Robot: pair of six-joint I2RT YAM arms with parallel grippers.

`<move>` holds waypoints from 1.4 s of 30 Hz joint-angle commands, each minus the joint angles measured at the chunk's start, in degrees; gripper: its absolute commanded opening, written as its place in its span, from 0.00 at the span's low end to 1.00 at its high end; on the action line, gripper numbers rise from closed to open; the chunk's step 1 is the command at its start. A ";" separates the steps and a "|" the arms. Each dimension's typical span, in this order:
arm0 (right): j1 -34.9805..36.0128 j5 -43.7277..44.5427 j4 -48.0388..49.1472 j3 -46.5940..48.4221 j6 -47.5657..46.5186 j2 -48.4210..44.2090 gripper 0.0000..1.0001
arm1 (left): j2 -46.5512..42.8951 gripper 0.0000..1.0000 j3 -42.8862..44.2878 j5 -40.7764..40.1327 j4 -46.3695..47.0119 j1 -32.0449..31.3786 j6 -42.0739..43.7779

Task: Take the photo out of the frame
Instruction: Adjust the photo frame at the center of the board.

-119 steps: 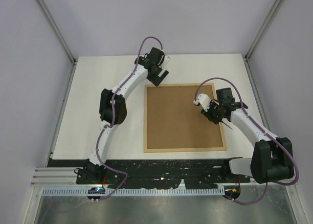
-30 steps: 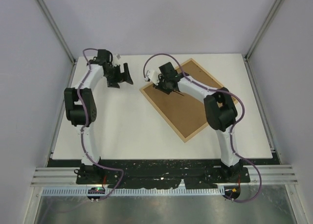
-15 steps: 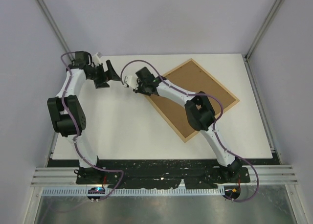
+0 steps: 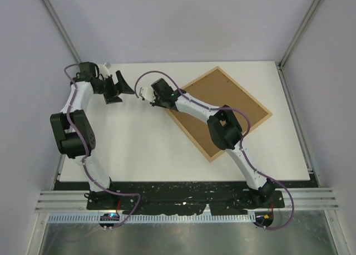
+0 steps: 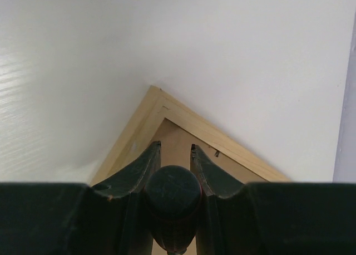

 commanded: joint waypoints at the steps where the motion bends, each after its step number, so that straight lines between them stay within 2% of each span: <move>1: -0.15 3.74 4.31 1.03 -2.39 -2.70 0.08 | -3.20 1.00 -0.21 2.81 2.75 0.92 0.19; 4: -0.06 4.36 3.79 0.77 -4.06 -1.02 0.08 | -2.93 1.00 -0.21 3.25 3.10 1.18 -0.08; 16: 1.70 -5.30 -2.63 -3.71 -4.50 -1.46 0.08 | -1.96 1.00 -0.21 3.95 3.54 1.88 0.28; 24: 4.59 -21.71 -11.68 -10.91 -4.68 -9.71 0.08 | -2.23 1.00 -1.18 2.81 2.40 1.89 2.03; 30: 9.25 -29.99 -19.77 -14.87 -3.89 -14.37 0.08 | -2.66 1.00 -3.11 1.76 1.34 1.54 3.88; 33: 10.22 -30.18 -20.21 -15.67 -1.26 -16.57 0.08 | -3.28 1.00 -4.26 0.62 0.64 0.48 5.81; 37: 7.68 -22.63 -19.95 -8.14 4.72 -20.69 0.08 | -3.46 1.00 -4.08 -2.45 -1.03 -2.50 8.18; 42: -3.91 -22.27 -29.77 1.56 10.61 -25.97 0.08 | -3.11 1.00 -2.77 -4.48 -2.00 -7.60 9.50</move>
